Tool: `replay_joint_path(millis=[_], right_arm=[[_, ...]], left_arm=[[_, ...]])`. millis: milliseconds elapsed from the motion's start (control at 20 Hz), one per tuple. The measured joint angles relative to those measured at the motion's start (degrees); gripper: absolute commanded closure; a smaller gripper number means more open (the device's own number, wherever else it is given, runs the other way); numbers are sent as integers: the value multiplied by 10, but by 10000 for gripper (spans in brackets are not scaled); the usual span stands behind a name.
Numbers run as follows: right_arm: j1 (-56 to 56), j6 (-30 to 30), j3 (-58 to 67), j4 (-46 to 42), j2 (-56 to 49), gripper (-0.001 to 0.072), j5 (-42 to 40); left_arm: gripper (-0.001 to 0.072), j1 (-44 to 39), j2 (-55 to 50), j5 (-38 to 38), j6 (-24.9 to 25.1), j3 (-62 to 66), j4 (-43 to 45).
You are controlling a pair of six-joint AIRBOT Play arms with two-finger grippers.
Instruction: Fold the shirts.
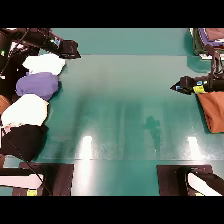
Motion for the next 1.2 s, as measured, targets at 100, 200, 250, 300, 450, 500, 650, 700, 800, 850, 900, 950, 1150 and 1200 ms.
replay_joint_path(millis=[100,200,250,300,450,500,650,700,800,850,900,950,1150,1200], right_arm=[[1,-1,0,1,0,691,0],[1,0,0,1,0,691,0],[1,0,0,1,0,691,0],[1,-1,0,1,0,691,0],[1,-1,0,1,0,691,0],[1,0,0,1,0,691,1],[1,-1,0,1,0,691,8],[1,0,0,1,0,691,9],[1,-1,0,1,0,691,13],[1,0,0,1,0,691,13],[1,0,0,1,0,691,14],[1,0,0,1,0,691,15],[1,0,0,1,0,691,17],[1,0,0,1,0,691,17]], left_arm=[[682,0,0,0,0,0,0],[682,0,0,0,0,0,0],[682,0,0,0,0,0,0],[682,0,0,0,0,0,0],[682,0,0,0,0,0,0],[681,0,0,0,0,0,0],[682,0,0,0,0,0,0],[682,0,0,0,0,0,-2],[476,0,0,7,-1,0,-6],[127,0,0,15,-2,0,-4],[84,0,0,23,-4,0,7],[84,1,0,35,-15,0,35],[84,12,-17,87,-75,0,220],[83,24,-29,102,-85,0,261]])
